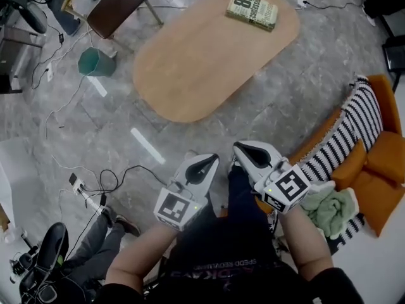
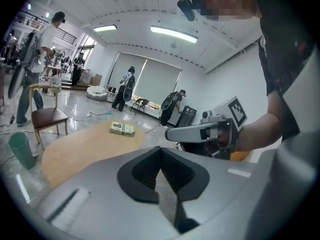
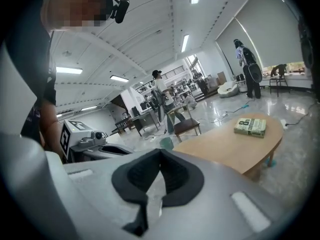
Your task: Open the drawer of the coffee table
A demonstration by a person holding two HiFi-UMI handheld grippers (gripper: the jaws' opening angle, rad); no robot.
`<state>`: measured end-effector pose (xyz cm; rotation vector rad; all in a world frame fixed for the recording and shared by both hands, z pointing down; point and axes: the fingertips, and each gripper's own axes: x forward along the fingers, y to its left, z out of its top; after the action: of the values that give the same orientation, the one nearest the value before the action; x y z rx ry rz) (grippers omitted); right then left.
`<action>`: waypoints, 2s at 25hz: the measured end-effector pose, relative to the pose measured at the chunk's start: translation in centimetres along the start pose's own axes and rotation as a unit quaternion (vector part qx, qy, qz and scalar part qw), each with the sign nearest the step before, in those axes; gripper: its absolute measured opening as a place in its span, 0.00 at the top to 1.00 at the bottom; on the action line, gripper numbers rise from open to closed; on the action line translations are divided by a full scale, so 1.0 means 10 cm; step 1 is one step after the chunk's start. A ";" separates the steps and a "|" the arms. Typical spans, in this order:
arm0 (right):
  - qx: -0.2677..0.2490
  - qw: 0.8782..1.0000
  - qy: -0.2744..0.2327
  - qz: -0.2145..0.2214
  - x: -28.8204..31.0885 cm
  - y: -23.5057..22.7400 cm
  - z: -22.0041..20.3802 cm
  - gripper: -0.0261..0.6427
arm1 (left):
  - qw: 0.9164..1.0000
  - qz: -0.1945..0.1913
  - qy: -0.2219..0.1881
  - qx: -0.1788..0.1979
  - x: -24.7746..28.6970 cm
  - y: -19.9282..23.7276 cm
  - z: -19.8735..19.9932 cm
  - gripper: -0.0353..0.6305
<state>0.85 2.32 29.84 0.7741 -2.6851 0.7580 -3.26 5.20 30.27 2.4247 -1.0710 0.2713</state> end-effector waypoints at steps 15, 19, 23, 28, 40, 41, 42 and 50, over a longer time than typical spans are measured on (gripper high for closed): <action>0.011 1.000 0.023 -0.001 0.68 -0.90 -0.82 0.93 | 0.993 0.104 0.051 -0.035 0.49 0.90 -1.33 0.92; 0.014 0.999 0.032 0.000 0.92 -1.13 -1.16 0.93 | 0.990 0.121 0.062 -0.037 0.62 1.17 -1.71 0.91; 0.017 0.999 0.047 0.000 1.11 -1.34 -1.54 0.92 | 0.987 0.134 0.075 -0.042 0.74 1.39 -2.10 0.91; 0.022 0.998 0.060 -0.006 1.39 -1.60 -1.97 0.91 | 0.983 0.151 0.097 -0.050 0.88 1.72 -2.64 0.90; 0.038 0.995 0.088 -0.017 1.74 -2.07 -2.89 0.84 | 0.972 0.185 0.130 -0.057 1.13 2.35 -3.63 0.79; 0.041 0.995 0.089 -0.016 1.76 -2.08 -2.95 0.83 | 0.972 0.186 0.130 -0.056 1.16 2.39 -3.67 0.78; 0.043 0.995 0.089 -0.015 1.78 -2.09 -3.00 0.82 | 0.972 0.187 0.129 -0.054 1.18 2.42 -3.71 0.77; 0.037 0.994 0.097 -0.013 1.97 -2.20 -3.26 0.76 | 0.978 0.176 0.111 -0.010 1.42 2.62 -3.79 0.72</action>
<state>-0.49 -4.21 73.32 0.7113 -2.4817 0.8827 -12.58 -0.45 77.22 2.1137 -1.3823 0.6281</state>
